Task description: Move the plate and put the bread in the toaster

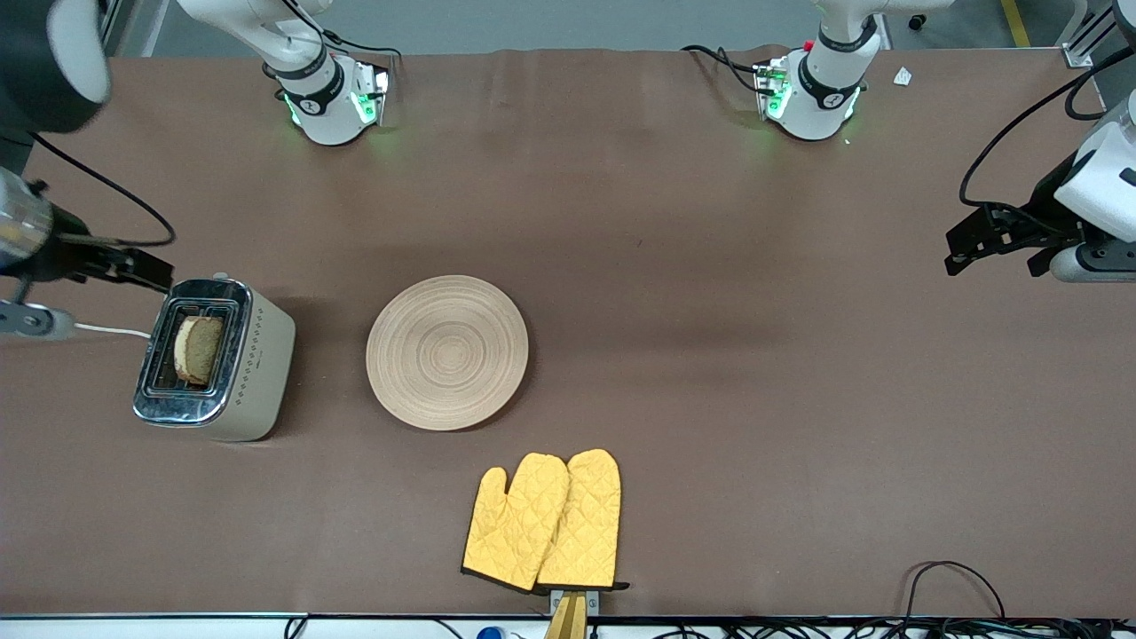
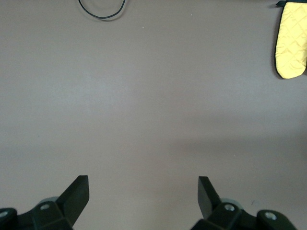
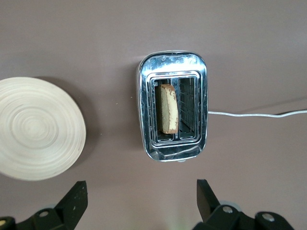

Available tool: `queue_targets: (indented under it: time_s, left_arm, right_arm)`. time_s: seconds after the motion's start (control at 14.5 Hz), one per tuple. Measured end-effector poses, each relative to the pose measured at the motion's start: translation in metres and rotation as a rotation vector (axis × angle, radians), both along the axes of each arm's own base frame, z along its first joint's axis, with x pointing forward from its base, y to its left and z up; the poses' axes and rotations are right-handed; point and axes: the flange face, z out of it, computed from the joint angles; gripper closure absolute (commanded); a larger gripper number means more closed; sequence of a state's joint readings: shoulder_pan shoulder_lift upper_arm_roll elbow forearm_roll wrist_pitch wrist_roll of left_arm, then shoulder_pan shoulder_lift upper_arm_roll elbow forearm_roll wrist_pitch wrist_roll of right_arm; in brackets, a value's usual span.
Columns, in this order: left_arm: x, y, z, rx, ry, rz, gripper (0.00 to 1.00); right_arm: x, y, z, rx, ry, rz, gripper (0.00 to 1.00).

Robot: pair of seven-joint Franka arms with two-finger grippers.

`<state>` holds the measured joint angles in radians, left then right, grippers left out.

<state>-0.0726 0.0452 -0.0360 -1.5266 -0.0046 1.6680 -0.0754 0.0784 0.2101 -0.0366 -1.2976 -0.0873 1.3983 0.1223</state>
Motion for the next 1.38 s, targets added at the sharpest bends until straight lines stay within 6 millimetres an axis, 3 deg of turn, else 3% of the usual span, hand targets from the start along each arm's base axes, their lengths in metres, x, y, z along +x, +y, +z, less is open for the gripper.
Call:
queue_targets:
  time_s: [0.21, 0.76, 0.96, 1.38]
  left_arm:
    - [0.000, 0.000, 0.003, -0.001, -0.007, 0.000, 0.00]
    - [0.000, -0.001, 0.003, 0.022, -0.009, -0.006, 0.00]
    - [0.000, -0.001, 0.003, 0.023, -0.009, -0.006, 0.00]
    - [0.000, -0.001, 0.003, 0.023, -0.009, -0.007, 0.00]
  right_arm:
    - [-0.012, -0.021, 0.016, 0.044, -0.015, 0.026, 0.00]
    - [-0.057, -0.041, 0.026, 0.101, -0.027, 0.050, 0.00]
    - [-0.059, -0.057, 0.020, 0.130, -0.025, 0.067, 0.00]
    - [-0.059, -0.052, 0.019, 0.133, -0.023, 0.086, 0.00]
